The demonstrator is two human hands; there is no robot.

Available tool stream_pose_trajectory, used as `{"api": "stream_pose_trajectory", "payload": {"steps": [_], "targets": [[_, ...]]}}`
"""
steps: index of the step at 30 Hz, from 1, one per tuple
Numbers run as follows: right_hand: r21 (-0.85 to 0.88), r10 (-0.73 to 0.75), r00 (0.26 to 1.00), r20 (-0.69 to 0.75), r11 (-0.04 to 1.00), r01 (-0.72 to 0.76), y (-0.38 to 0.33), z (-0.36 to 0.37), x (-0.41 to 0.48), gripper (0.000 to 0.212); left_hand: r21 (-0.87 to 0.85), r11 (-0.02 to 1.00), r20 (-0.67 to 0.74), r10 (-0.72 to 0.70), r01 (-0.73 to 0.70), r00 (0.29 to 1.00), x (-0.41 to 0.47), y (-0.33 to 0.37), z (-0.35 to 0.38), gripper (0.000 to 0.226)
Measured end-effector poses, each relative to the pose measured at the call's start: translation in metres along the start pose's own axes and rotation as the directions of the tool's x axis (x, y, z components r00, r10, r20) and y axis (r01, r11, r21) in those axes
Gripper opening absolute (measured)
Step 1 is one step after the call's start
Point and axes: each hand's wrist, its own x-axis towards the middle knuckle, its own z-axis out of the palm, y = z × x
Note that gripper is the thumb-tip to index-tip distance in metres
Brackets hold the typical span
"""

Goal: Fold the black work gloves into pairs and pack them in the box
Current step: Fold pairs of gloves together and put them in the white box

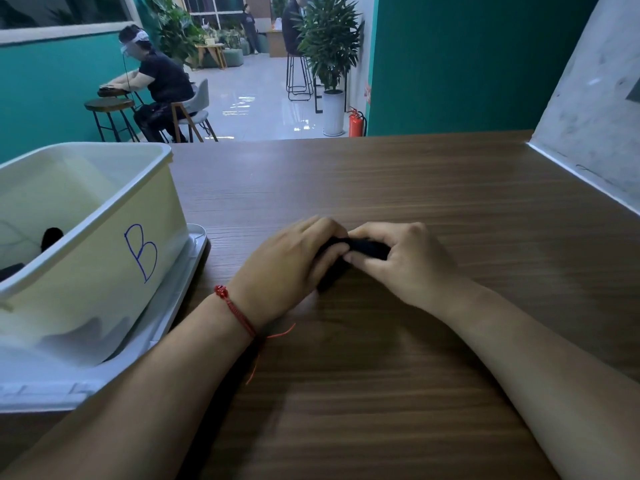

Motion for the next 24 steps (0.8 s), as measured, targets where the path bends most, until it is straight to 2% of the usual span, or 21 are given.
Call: {"api": "stream_pose_trajectory", "payload": {"steps": [3, 5, 8, 11, 13, 15, 18, 21, 24], "targets": [[0.290, 0.060, 0.998, 0.006, 0.955, -0.059, -0.005, -0.006, 0.000, 0.010, -0.307, 0.935, -0.084, -0.212, 0.177, 0.974, -0.001, 0.006, -0.005, 0.015], [0.451, 0.096, 0.995, 0.032, 0.887, -0.100, -0.009, -0.011, 0.000, 0.010, -0.458, 0.849, -0.010, -0.302, 0.264, 0.953, -0.001, 0.006, -0.005, 0.019], [0.555, 0.155, 0.987, 0.045, 0.818, -0.154, -0.008, -0.013, 0.001, 0.015, -0.633, 0.688, 0.085, -0.395, 0.356, 0.915, 0.001, 0.006, -0.004, 0.011], [0.632, 0.200, 0.979, 0.051, 0.753, -0.186, -0.006, -0.014, 0.003, 0.028, -0.675, 0.632, 0.082, -0.448, 0.380, 0.890, 0.003, 0.003, -0.002, 0.008], [0.700, 0.226, 0.968, 0.109, 0.674, -0.237, -0.003, -0.016, 0.004, 0.036, -0.706, 0.584, 0.070, -0.505, 0.400, 0.860, 0.004, 0.004, -0.003, 0.008], [0.752, 0.223, 0.957, 0.185, 0.595, -0.284, -0.002, -0.017, 0.004, 0.041, -0.775, 0.473, 0.091, -0.573, 0.418, 0.815, 0.005, 0.005, -0.005, 0.012], [0.777, 0.235, 0.953, 0.190, 0.558, -0.292, -0.002, -0.017, 0.004, 0.047, -0.818, 0.342, 0.206, -0.577, 0.463, 0.790, 0.005, 0.004, -0.006, 0.022], [0.776, 0.261, 0.953, 0.154, 0.565, -0.280, -0.002, -0.017, 0.005, 0.053, -0.773, 0.336, 0.341, -0.493, 0.537, 0.800, 0.002, 0.005, -0.004, 0.028], [0.796, 0.236, 0.952, 0.192, 0.530, -0.292, -0.001, -0.017, 0.005, 0.050, -0.767, 0.360, 0.313, -0.512, 0.531, 0.800, 0.001, 0.004, -0.002, 0.027]]}}
